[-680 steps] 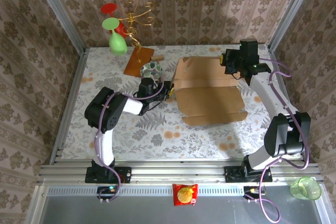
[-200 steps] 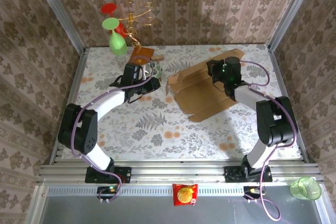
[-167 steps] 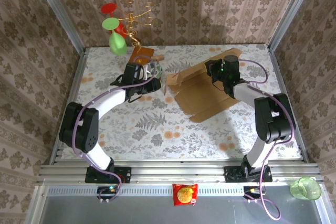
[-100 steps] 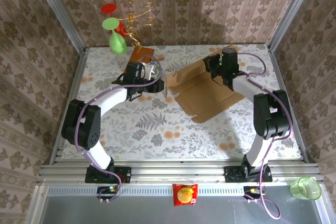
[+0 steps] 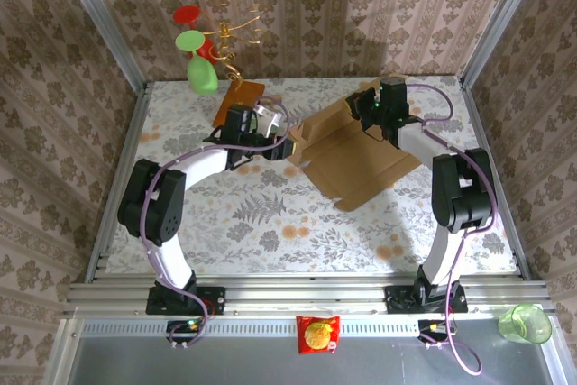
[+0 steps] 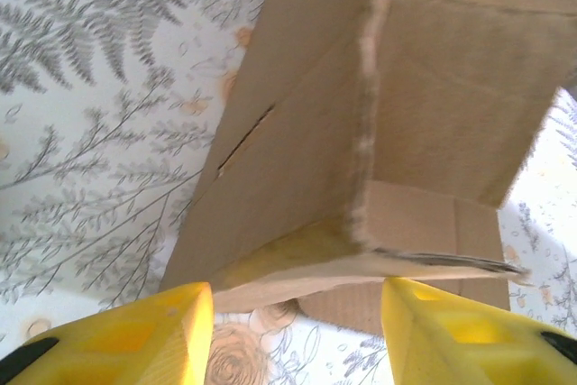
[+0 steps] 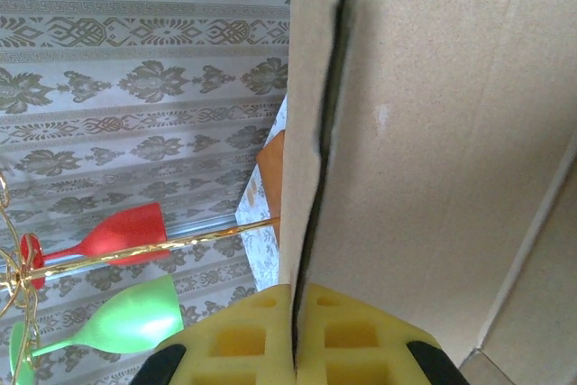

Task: Fold the paper box

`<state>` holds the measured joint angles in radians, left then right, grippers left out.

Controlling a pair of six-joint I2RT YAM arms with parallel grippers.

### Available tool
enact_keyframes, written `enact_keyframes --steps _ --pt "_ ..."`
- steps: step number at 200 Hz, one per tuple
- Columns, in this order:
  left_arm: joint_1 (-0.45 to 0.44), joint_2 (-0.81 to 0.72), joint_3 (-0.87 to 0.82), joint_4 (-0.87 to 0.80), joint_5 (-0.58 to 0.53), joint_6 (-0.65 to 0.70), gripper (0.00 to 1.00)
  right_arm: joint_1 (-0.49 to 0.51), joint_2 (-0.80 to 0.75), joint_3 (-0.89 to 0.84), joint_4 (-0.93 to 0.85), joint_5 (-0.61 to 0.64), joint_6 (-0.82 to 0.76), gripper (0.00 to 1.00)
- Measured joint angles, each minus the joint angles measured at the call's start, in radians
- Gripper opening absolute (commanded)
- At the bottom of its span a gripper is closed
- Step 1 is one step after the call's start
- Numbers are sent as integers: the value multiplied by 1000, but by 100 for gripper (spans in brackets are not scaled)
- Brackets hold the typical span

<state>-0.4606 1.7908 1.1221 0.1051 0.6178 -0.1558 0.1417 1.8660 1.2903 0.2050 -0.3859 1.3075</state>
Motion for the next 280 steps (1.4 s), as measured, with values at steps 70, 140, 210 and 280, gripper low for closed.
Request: enact_keyframes --steps 70,140,210,280 --pt "-34 10 -2 55 37 -2 46 -16 11 17 -2 -14 -7 0" --pt "-92 10 -19 164 -11 -40 46 -16 11 -54 122 -39 -5 0" --pt "-114 38 -26 237 -111 -88 48 -17 11 -120 249 -42 6 0" --pt "-182 49 -76 283 -293 -128 49 -17 11 -140 291 -42 16 0"
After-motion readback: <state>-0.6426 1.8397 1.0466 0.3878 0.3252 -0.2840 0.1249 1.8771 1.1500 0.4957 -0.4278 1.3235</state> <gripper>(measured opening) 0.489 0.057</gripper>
